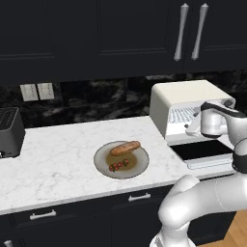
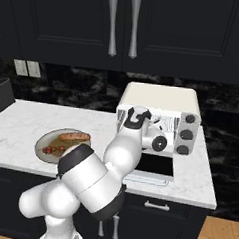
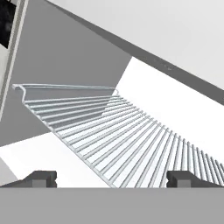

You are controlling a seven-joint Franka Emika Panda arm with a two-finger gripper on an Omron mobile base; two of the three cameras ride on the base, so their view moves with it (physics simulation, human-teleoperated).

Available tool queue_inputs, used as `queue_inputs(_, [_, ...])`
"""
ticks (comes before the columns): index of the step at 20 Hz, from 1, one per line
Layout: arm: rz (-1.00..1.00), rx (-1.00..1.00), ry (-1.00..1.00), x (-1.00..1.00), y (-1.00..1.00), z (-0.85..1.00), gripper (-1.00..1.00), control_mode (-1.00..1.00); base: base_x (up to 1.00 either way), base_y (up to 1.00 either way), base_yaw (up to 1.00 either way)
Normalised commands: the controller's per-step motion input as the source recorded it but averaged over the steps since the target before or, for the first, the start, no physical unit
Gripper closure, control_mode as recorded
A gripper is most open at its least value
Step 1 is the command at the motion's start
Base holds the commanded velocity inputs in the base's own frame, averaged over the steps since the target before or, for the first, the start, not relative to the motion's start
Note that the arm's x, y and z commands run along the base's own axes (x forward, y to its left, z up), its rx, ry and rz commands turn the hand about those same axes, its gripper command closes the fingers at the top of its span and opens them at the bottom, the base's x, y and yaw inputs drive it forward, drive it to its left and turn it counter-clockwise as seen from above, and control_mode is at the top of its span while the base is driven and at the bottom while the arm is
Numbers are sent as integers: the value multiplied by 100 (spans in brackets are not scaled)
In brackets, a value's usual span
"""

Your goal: Pick up the kebab skewer and baguette bread, and place them inside the toaster oven. Close the toaster oven door and start by setting the timer.

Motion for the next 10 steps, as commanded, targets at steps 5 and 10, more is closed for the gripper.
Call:
queue_inputs(5, [0, 0, -5, 24, -2, -15, -100, -100, 0, 0, 0])
queue_inputs(10, [0, 0, -8, 36, 0, -14, -100, -100, 0, 0, 0])
